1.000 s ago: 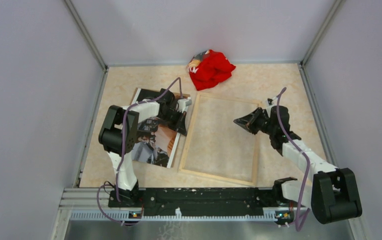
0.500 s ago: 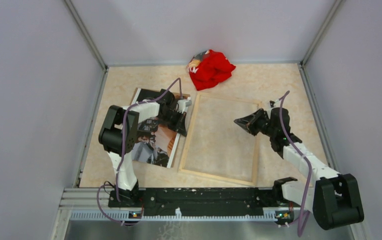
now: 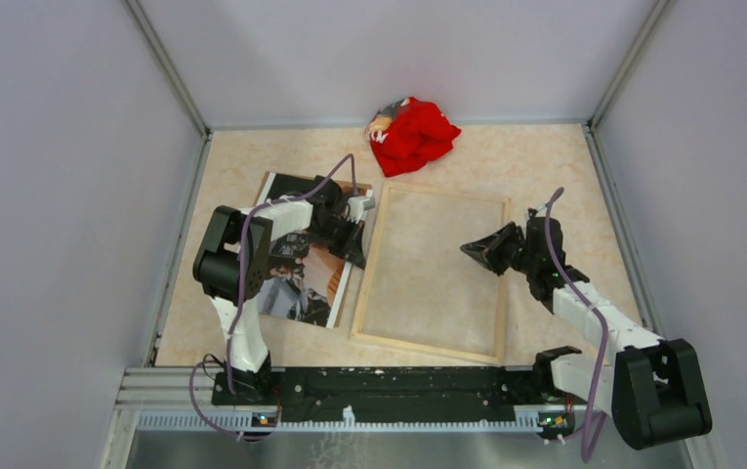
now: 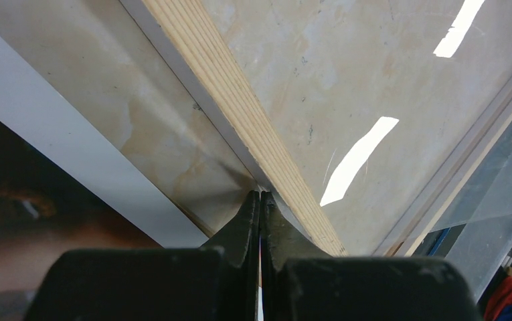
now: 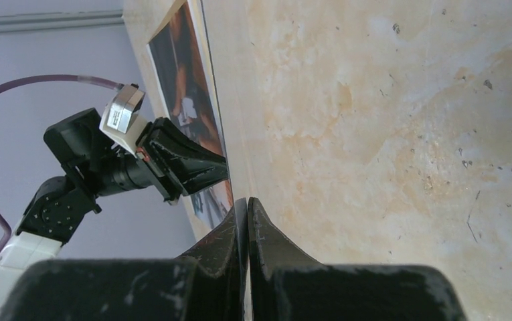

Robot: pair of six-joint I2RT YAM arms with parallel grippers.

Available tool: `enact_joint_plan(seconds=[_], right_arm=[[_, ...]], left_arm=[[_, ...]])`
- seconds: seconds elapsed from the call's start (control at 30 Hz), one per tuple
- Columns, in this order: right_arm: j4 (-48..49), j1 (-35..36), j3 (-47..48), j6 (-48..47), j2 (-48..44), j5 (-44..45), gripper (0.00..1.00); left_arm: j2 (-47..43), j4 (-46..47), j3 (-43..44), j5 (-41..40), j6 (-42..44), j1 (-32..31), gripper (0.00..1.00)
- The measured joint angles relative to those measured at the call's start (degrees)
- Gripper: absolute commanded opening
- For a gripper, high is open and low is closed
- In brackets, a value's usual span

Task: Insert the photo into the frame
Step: Place the photo frame item in the photo frame.

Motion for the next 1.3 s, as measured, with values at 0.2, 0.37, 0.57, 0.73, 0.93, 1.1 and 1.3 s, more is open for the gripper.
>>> enact_joint_plan(seconds=[0.2, 0.37, 0.57, 0.73, 0.93, 1.1, 1.3], right_arm=[[-0.2, 0.0, 0.1, -1.5, 0.0, 0.2, 0.0], [-2.1, 0.0, 2.2, -5.0, 0.2, 0.1, 0.0], [-4.3, 0.0, 7.8, -9.0, 1.2, -0.5, 0.0], [-5.2, -0.6, 9.9, -11.0, 4.4, -1.9, 0.0], [-6.6, -1.2, 10.0, -11.6, 6.2, -2.1, 0.0], [-7.2, -1.7, 9.9, -11.6, 6.4, -2.7, 0.0], [-8.0, -3.0, 9.1, -11.4, 6.4, -4.5, 0.0]], left_arm=[[0.0, 0.0, 0.0, 0.0, 0.0, 0.0, 0.0], [0.0, 0.0, 0.0, 0.0, 0.0, 0.0, 0.0], [0.0, 0.0, 0.0, 0.0, 0.0, 0.0, 0.0], [0.0, 0.1, 0.0, 0.0, 0.0, 0.0, 0.0], [0.0, 0.1, 0.0, 0.1, 0.0, 0.0, 0.0], [0.0, 0.1, -0.1, 0.1, 0.0, 0.0, 0.0], [0.0, 0.1, -0.1, 0.1, 0.0, 0.0, 0.0]])
